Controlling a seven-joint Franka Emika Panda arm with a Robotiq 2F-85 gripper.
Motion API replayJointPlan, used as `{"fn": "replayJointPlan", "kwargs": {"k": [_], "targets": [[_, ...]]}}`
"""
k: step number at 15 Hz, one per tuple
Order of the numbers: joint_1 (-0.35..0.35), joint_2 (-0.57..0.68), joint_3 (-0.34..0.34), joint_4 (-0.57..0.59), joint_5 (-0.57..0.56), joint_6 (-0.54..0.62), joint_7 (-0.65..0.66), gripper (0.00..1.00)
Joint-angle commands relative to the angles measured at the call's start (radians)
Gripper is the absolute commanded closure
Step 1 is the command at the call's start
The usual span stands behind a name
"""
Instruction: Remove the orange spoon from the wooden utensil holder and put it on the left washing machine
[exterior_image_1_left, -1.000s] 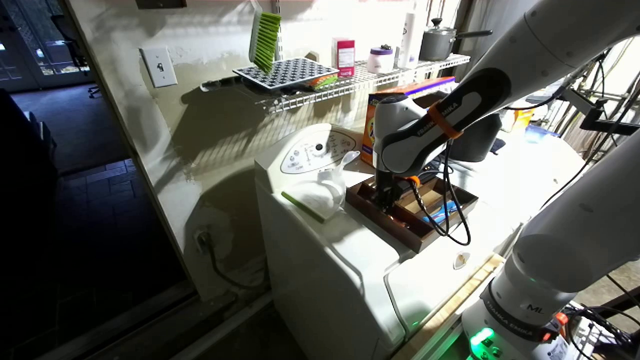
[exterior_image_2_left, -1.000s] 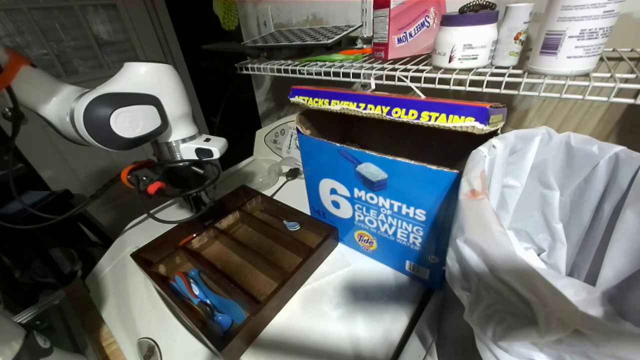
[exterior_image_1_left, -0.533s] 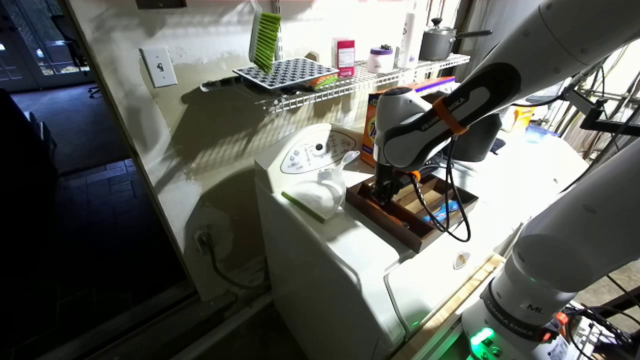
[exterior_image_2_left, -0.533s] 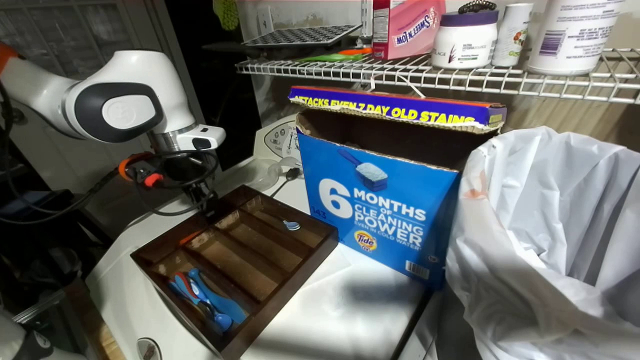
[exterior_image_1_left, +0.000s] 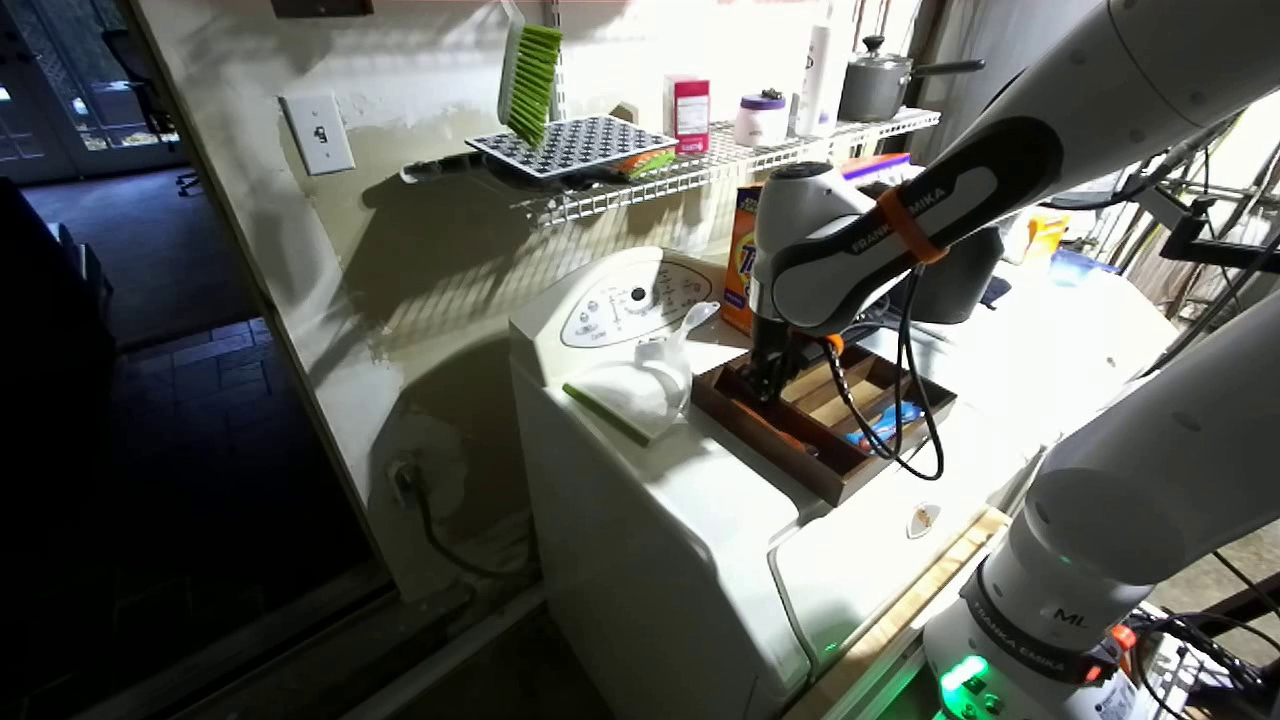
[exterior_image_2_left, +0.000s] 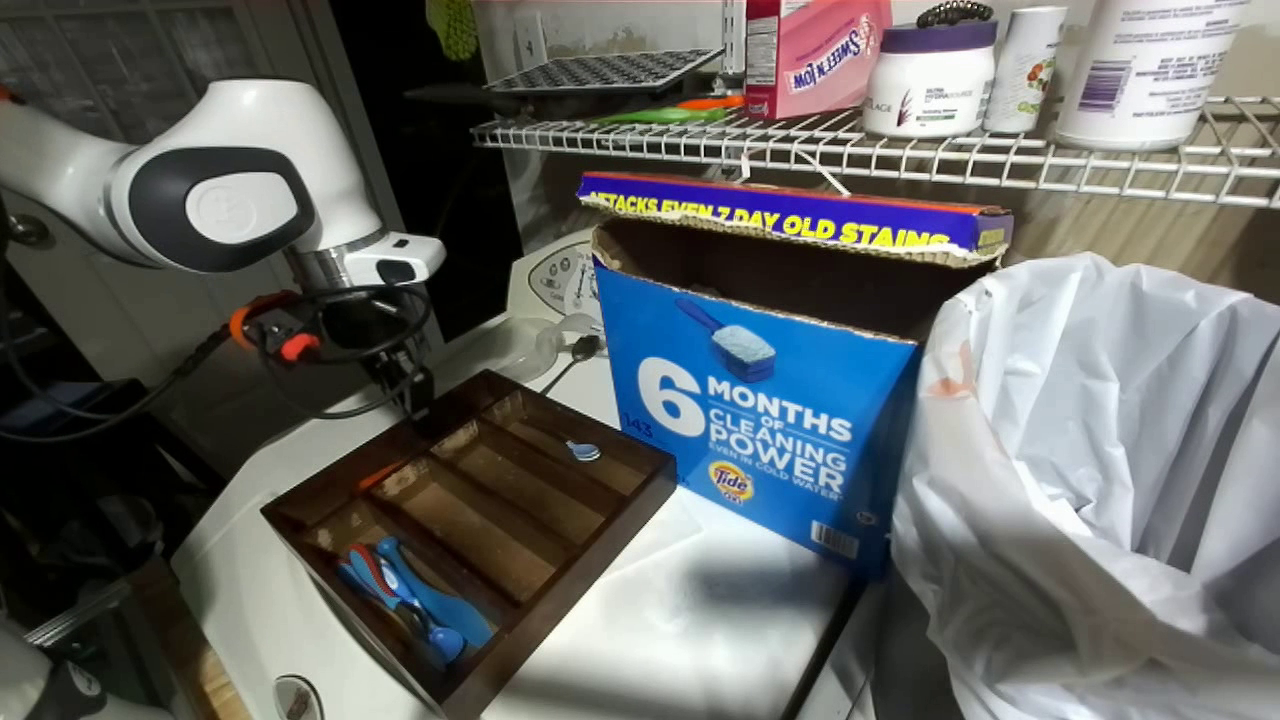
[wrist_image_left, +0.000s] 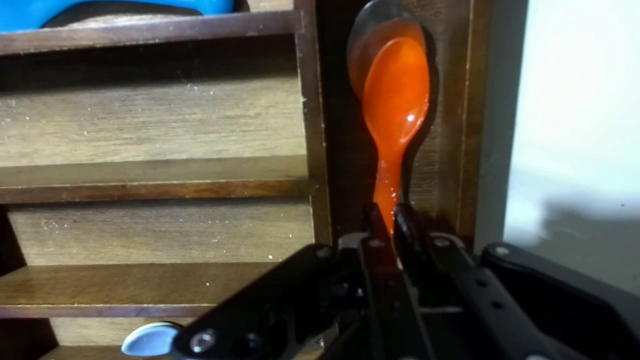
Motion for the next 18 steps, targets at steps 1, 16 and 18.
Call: {"fn": "replayJointPlan", "kwargs": {"k": [1, 16, 18], "targets": [[-0.004, 0.009, 0.007, -0.001, 0.002, -0.008, -0.008, 0.79], [-0.002, 0.084, 0.006, 0.016, 0.000, -0.001, -0.001, 0.84], [-0.002, 0.089, 0.005, 0.017, 0.001, -0.001, -0.002, 0.86]]}}
